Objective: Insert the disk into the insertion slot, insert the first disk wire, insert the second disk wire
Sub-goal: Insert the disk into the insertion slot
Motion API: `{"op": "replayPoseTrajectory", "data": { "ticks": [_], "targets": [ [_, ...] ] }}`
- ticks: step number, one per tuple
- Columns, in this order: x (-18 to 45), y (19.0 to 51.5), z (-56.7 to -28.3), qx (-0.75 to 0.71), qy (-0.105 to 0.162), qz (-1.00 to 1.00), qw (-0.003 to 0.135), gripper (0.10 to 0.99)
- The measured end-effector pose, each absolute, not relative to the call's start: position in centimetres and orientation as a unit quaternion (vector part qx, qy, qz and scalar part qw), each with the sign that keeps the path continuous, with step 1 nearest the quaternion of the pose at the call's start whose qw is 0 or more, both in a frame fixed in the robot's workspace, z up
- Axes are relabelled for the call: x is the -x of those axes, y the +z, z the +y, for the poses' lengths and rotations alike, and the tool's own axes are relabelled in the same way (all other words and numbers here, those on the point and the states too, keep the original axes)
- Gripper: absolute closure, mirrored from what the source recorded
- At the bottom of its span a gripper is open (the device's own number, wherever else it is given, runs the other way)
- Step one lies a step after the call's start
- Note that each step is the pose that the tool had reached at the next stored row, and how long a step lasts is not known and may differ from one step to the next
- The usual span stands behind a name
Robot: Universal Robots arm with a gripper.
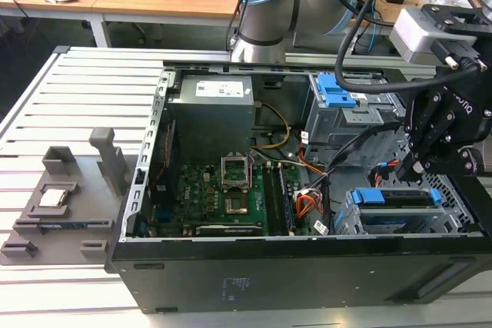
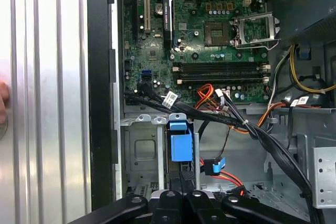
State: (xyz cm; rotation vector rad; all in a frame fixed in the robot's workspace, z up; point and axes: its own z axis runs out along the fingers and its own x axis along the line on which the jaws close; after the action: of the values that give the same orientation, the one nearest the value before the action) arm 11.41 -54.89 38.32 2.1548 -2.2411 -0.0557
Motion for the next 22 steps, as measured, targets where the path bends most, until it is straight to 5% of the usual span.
{"op": "replayPoseTrajectory", "data": {
  "ticks": [22],
  "targets": [
    [-13.0,35.6,-54.9,-0.693,-0.018,-0.721,0.016,0.980]
  ]
}}
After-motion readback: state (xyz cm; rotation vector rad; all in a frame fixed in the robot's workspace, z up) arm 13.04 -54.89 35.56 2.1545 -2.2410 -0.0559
